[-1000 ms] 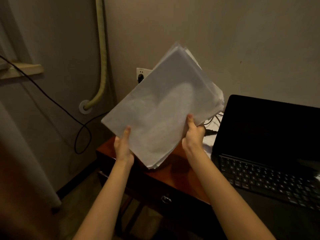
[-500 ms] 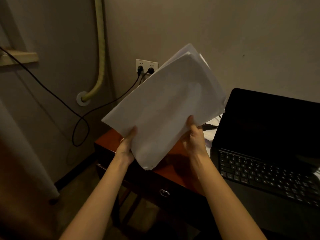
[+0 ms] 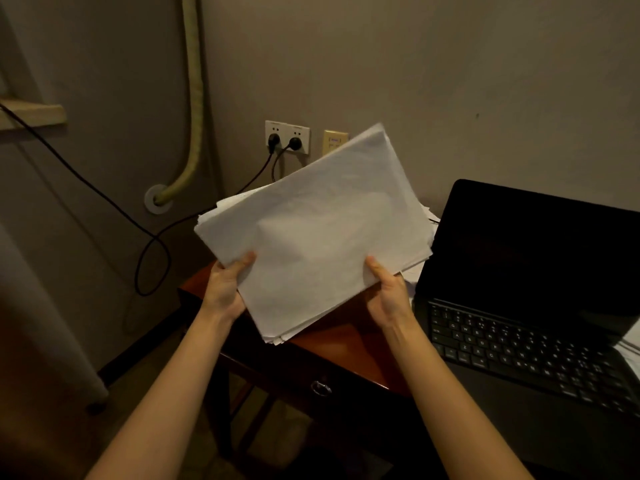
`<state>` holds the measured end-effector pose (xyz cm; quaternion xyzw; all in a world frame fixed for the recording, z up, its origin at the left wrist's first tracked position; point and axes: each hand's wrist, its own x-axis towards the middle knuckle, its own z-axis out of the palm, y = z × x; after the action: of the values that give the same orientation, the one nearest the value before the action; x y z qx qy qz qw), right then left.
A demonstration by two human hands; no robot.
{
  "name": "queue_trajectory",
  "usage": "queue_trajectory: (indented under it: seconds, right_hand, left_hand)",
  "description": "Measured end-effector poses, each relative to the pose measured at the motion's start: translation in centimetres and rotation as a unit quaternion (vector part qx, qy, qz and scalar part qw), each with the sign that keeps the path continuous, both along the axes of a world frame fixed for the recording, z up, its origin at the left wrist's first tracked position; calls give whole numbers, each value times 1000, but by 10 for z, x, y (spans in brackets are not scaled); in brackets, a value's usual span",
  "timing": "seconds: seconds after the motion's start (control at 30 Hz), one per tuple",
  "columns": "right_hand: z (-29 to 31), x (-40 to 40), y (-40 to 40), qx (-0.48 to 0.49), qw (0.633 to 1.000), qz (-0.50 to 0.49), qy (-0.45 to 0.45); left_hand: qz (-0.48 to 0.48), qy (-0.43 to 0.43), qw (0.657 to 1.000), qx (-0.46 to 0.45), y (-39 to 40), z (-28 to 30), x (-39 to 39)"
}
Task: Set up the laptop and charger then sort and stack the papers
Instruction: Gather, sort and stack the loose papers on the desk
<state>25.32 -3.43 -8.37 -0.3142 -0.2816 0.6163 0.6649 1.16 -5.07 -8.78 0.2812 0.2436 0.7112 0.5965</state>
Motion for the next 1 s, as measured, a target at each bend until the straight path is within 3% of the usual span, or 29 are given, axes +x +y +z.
queue_trajectory:
  seconds: [0.2, 0.37, 0.47, 0.6, 0.7, 1.0]
  right_hand:
    - [-3, 23, 2, -10, 999, -34, -15]
    - [-2, 31, 3, -15, 998, -50, -43]
    - [-1, 35, 1, 23, 986, -53, -159]
    - [-7, 38, -1, 48, 938, -45, -342]
    - [-7, 36, 2, 51, 909, -43, -412]
    - [30, 45, 18, 74, 936, -79, -336]
  left_hand:
    - [14, 109, 991, 70, -4, 8, -22]
    - [41, 129, 988, 77, 0, 14, -37]
    - [67, 140, 985, 72, 0, 19, -42]
    - [116, 187, 974, 52, 1, 25, -45]
    - [146, 223, 963, 45, 4, 31, -42]
    - [103, 261, 957, 72, 3, 41, -34]
